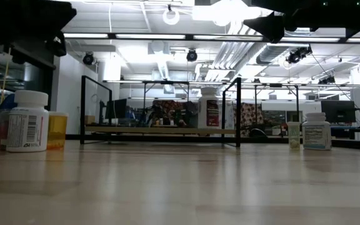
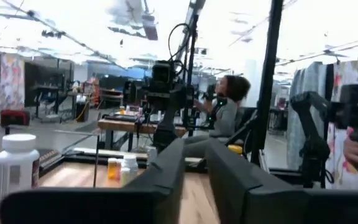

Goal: Pick and place medicine bottles onto shelf by color
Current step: Put the left small white pill bottle on the shelf

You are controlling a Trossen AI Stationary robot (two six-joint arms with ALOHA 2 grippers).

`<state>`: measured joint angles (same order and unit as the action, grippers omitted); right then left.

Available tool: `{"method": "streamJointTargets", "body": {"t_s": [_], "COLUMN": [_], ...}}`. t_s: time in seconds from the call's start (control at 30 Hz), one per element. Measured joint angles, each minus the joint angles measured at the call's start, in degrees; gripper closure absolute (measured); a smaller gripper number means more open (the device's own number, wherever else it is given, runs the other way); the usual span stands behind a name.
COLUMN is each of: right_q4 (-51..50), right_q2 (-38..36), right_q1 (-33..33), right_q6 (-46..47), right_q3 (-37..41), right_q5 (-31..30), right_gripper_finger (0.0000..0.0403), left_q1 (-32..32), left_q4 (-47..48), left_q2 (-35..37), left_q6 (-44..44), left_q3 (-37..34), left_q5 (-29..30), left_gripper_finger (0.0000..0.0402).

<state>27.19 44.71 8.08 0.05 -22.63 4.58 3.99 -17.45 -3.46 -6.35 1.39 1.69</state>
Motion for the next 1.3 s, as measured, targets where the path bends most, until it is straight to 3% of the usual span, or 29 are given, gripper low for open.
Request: {"method": "streamJointTargets", "body": {"t_s": [0.37, 0.57, 0.73, 0.87, 1.0, 1.17, 1.3], "right_q4": [0.0, 0.0, -0.4, -0.4, -0.4, -0.5, -0.7], "right_q2": [0.0, 0.0, 0.0, 0.0, 0.0, 0.0, 0.0], "right_q1": [0.0, 0.0, 0.0, 0.0, 0.0, 0.0, 0.0], "right_q6": [0.0, 0.0, 0.0, 0.0, 0.0, 0.0, 0.0], "right_q3": [0.0, 0.0, 0.0, 0.0, 0.0, 0.0, 0.0], "right_q5": [0.0, 0.0, 0.0, 0.0, 0.0, 0.0, 0.0], "right_gripper_finger": [0.0066, 0.0066, 0.0066, 0.0066, 0.0066, 0.0066, 0.0066], "left_q1": [-0.8, -4.4, -9.3, -13.5, -16.3, -18.3, -18.7], "left_q4": [-0.4, -0.5, 1.3, 17.1, 38.0, 55.9, 65.7], "left_q2": [-15.5, -24.9, -32.6, -38.9, -44.9, -51.5, -56.2], "left_q6": [-5.5, -5.5, -4.0, -5.9, -20.3, -40.1, -51.4], "left_q3": [5.3, 11.8, 16.9, 23.8, 32.6, 37.9, 39.5], "left_q5": [2.7, 2.8, 7.6, 20.9, 31.7, 31.5, 27.1], "left_gripper_finger": [0.0148, 0.0127, 0.0128, 0.0133, 0.0133, 0.0134, 0.0134]}}
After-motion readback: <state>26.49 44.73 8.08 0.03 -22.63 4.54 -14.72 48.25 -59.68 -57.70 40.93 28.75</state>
